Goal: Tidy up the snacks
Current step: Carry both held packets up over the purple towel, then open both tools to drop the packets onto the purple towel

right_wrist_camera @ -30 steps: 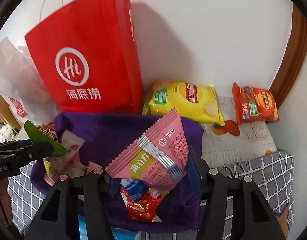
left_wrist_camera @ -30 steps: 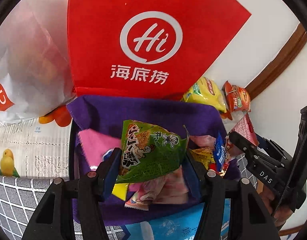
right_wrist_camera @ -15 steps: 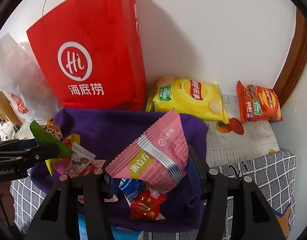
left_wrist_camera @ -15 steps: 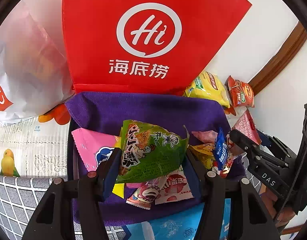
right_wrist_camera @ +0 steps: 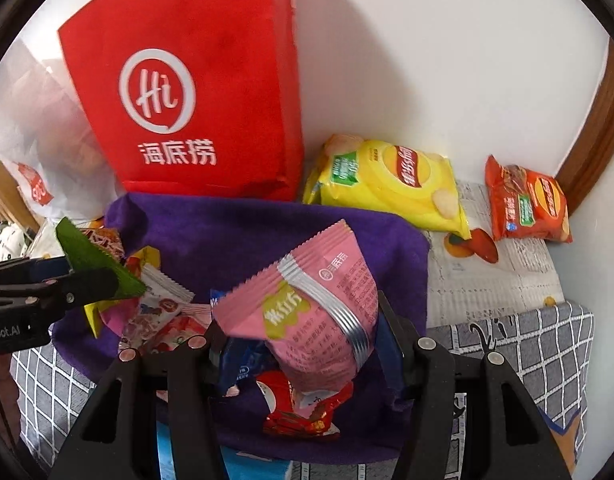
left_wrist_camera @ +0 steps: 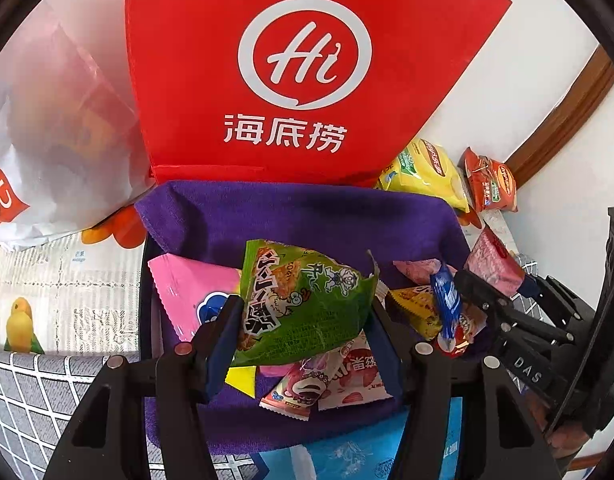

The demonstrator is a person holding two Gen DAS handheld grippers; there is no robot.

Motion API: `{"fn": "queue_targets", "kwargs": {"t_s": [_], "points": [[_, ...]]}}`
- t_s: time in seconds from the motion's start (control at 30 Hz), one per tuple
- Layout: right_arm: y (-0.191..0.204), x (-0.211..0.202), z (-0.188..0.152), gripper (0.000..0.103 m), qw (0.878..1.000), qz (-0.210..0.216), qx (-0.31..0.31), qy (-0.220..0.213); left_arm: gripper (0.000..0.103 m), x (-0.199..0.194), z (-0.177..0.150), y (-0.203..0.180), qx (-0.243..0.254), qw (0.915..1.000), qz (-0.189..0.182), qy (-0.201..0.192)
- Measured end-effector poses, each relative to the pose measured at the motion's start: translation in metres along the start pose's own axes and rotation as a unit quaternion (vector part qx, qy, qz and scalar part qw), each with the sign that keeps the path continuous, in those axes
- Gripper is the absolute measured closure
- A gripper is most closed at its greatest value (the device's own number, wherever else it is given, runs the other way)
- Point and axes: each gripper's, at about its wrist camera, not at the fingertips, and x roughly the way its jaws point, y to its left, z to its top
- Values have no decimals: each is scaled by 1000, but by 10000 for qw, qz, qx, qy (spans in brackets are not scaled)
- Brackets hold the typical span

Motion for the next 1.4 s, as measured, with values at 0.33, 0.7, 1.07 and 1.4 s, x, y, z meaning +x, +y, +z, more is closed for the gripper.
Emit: {"fn": "queue_targets", "kwargs": {"t_s": [0.33, 0.7, 1.07, 1.4], "points": [[1, 6, -3, 46, 9999, -7, -63, 123, 43, 7, 0, -4, 71, 10000, 8, 42], [14, 14, -8, 47, 9995, 180, -185, 186, 42, 10, 0, 0, 71, 9999, 34, 78], [16, 15, -10, 47, 9994, 192, -243, 155, 42, 12, 0, -1, 114, 9999, 23, 84], [14, 12, -10, 44, 9994, 142, -299, 107, 39, 12, 0, -1, 120, 9999, -15, 87]]}}
